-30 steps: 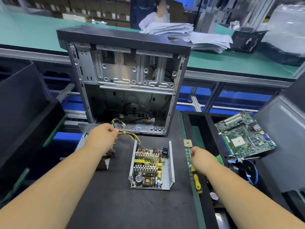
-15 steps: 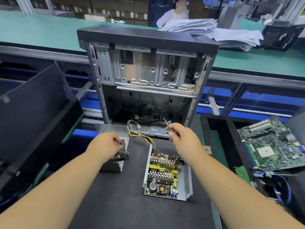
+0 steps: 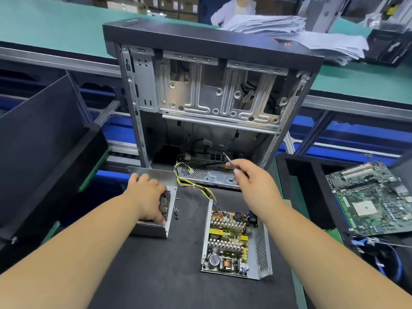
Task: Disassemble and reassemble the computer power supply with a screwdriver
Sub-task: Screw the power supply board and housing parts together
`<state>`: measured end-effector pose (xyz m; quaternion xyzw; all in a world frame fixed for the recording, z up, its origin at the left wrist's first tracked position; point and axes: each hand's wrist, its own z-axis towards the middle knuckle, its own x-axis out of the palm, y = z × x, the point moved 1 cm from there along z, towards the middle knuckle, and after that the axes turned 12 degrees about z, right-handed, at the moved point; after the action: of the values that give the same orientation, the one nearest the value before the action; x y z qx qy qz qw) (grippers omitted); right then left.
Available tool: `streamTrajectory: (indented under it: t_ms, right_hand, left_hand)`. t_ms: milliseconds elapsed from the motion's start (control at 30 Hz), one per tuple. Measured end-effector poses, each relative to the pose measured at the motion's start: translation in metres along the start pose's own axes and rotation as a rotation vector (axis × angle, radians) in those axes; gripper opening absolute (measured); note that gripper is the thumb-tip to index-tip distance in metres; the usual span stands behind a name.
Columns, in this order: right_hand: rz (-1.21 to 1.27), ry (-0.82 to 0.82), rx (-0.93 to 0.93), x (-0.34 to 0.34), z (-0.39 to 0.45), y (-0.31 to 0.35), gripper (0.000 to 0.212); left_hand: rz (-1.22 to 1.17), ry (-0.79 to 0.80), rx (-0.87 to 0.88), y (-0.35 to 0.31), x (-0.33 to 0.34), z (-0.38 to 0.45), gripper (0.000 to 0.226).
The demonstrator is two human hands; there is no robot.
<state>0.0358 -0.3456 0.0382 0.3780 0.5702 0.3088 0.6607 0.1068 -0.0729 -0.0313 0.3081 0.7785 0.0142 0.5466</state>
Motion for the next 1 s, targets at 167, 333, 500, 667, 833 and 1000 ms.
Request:
streamTrajectory:
  t_ms: [167,333,500,667,833,1000]
  right_hand:
    - [0.033,-0.004,0.001,0.008,0.001,-0.001,0.031]
    - [0.020,0.021,0.014,0.012,-0.003,-0.002,0.025]
    - [-0.020,-0.014,0.029,0.006,-0.007,-0.008,0.020]
    - [-0.009,-0.035,0.056,0.001,-0.014,-0.013,0.022]
    - [0.001,-0.050,0.085,-0.002,-0.019,-0.016,0.019]
    - [0.013,-0.054,0.097,-0.004,-0.023,-0.014,0.018]
  left_hand:
    - [-0.042,0.059,0.023,0.006,-0.001,-0.004,0.100]
    - [-0.199,-0.171,0.147,-0.004,-0.016,-0.003,0.051]
    - [-0.082,-0.239,0.278,-0.018,-0.025,0.000,0.016]
    - [0.065,-0.228,0.367,-0.027,-0.026,0.008,0.019]
    - [0.093,-0.255,0.398,-0.033,-0.024,0.013,0.017]
    - [0.094,-0.274,0.417,-0.035,-0.023,0.013,0.016]
